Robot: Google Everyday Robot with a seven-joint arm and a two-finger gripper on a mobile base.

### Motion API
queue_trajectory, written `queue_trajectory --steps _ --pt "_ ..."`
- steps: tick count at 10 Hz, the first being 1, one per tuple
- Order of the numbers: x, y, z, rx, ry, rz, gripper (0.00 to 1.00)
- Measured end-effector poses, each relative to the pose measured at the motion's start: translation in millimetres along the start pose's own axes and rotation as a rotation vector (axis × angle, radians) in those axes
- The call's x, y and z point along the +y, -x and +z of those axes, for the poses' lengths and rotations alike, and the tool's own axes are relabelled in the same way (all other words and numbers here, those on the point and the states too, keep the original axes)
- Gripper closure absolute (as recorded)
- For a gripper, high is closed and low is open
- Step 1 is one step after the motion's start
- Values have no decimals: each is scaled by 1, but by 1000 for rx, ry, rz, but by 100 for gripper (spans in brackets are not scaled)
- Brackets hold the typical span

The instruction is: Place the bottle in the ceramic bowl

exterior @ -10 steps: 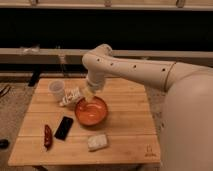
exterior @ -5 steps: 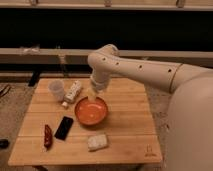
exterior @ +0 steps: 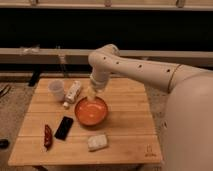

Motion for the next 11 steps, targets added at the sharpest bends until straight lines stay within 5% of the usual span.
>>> queue_trajectory --steps 3,11 --pt "-2 31 22 8 -14 -36 37" --pt "-8 141 84 46 -4 63 37"
